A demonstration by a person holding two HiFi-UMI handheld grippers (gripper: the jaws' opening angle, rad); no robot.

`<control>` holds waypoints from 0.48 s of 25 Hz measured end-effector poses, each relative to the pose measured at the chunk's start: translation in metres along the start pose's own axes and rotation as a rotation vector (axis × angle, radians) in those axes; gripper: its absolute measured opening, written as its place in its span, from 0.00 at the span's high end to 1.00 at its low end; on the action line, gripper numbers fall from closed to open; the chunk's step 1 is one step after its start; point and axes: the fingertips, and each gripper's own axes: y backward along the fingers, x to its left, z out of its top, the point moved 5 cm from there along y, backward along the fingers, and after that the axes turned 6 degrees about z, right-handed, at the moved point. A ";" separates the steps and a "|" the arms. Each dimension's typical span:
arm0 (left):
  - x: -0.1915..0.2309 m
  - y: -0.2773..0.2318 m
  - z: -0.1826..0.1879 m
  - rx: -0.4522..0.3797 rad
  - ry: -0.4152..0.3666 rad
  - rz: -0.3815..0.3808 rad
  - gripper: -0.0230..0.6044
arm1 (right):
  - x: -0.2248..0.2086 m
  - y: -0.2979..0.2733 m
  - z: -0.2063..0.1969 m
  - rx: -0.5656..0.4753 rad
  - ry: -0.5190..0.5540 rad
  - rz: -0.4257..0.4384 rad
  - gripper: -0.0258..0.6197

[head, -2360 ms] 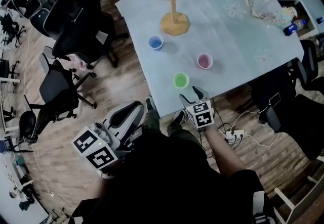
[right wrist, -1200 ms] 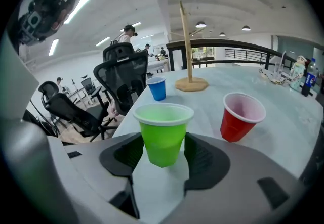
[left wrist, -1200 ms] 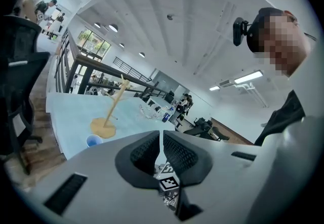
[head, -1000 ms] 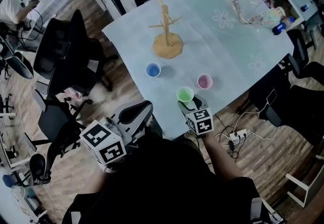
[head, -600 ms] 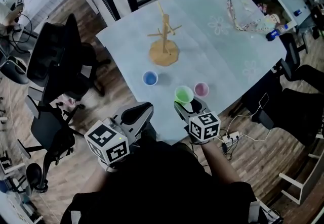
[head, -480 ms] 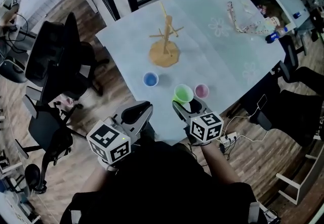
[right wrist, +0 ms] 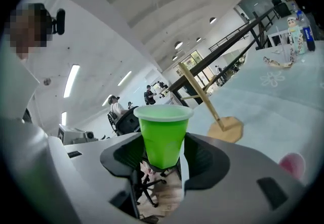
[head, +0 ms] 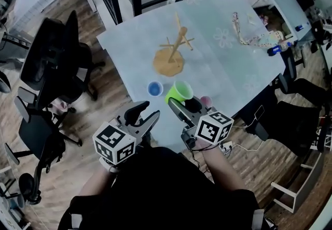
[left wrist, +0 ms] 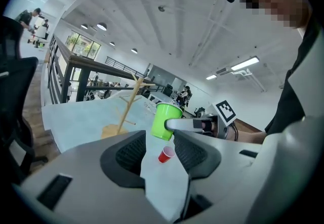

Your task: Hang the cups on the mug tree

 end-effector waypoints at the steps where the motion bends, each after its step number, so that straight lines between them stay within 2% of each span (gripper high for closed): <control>1: 0.002 0.000 0.000 0.001 -0.008 0.001 0.70 | 0.002 -0.006 0.006 -0.006 -0.019 0.017 0.54; 6: 0.020 -0.003 0.012 -0.003 -0.167 0.066 0.62 | 0.018 -0.037 0.032 -0.085 -0.181 0.144 0.54; 9: 0.025 -0.006 0.028 -0.064 -0.235 0.059 0.57 | 0.030 -0.050 0.039 -0.108 -0.255 0.206 0.54; 12: 0.030 -0.012 0.039 -0.080 -0.261 0.036 0.56 | 0.034 -0.057 0.040 -0.101 -0.266 0.205 0.54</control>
